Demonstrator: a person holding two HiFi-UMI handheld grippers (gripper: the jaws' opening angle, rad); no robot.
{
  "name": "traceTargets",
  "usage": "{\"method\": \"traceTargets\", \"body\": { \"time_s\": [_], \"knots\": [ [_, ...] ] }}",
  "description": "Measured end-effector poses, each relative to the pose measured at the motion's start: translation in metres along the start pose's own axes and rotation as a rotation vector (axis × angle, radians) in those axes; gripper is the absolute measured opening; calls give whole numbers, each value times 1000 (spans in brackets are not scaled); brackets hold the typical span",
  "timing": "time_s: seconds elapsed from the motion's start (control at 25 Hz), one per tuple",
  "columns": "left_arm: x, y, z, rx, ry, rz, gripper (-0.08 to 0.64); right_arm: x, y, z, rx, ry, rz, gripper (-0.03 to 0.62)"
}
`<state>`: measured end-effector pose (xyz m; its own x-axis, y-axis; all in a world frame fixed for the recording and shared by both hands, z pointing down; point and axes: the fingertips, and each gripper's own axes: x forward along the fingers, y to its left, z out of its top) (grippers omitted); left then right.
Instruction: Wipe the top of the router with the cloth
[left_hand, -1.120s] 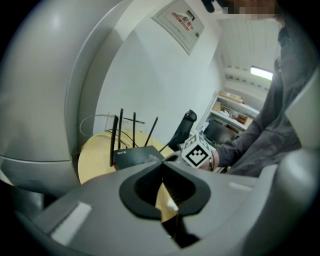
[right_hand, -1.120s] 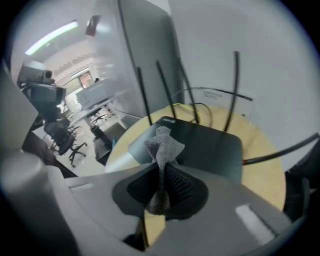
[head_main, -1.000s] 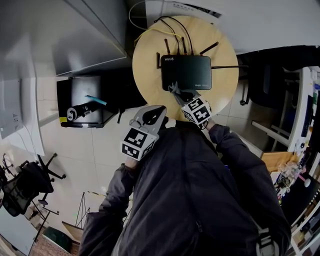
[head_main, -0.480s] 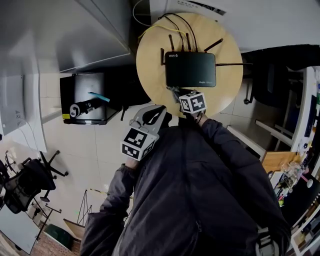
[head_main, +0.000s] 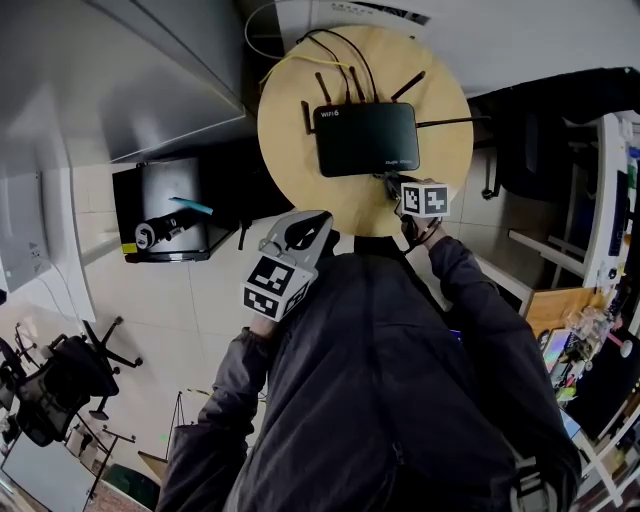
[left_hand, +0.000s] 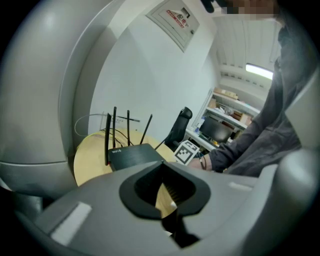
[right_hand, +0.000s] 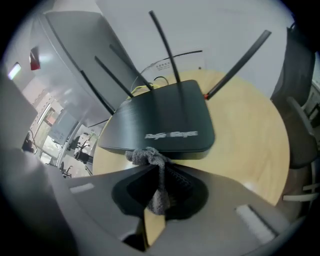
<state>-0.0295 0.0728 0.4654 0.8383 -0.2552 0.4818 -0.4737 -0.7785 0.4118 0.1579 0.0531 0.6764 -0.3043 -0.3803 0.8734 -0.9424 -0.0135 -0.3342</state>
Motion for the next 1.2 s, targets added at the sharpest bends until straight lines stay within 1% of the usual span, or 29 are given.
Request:
{"method": "traceTargets", "body": {
  "time_s": [0.12, 0.16, 0.24, 0.36, 0.44, 0.48, 0.52, 0.56, 0.64, 0.72, 0.84, 1.0, 1.12, 1.2],
  "knots": [
    [6, -3, 0, 6, 10, -5, 0, -13, -37, 0, 33, -13, -49, 29],
    [8, -5, 0, 7, 15, -5, 0, -16, -45, 0, 33, -15, -55, 29],
    [14, -9, 2, 11, 25, -5, 0, -20, -51, 0, 1, -12, -56, 29],
    [24, -17, 7, 14, 37, -3, 0, -19, -45, -1, -97, 4, -27, 29],
    [30, -23, 8, 20, 49, -4, 0, -18, -37, -2, -211, 16, 8, 29],
    [33, -25, 9, 22, 54, -2, 0, -19, -38, -1, -267, 19, 7, 29],
    [35, -27, 10, 21, 56, 3, 0, -22, -45, 1, -295, 17, -6, 29],
    [37, -29, 10, 17, 57, 10, 0, -26, -55, 4, -290, 11, -21, 29],
    [38, -33, 9, 5, 58, 28, 0, -33, -76, 15, -245, -10, -37, 29],
    [39, -36, 10, 1, 59, 42, 0, -36, -90, 32, -259, -26, -43, 29],
    [41, -42, 11, -5, 55, 71, 0, -29, -99, 62, -356, -38, -46, 29],
    [32, -41, 12, -24, 42, 142, 0, -11, -89, 95, -491, -25, -26, 29],
    [23, -41, 11, -40, 33, 193, 0, 2, -85, 106, -652, 6, -47, 29],
    [19, -42, 10, -47, 27, 222, 0, 6, -82, 105, -770, 26, -48, 29]
  ]
}}
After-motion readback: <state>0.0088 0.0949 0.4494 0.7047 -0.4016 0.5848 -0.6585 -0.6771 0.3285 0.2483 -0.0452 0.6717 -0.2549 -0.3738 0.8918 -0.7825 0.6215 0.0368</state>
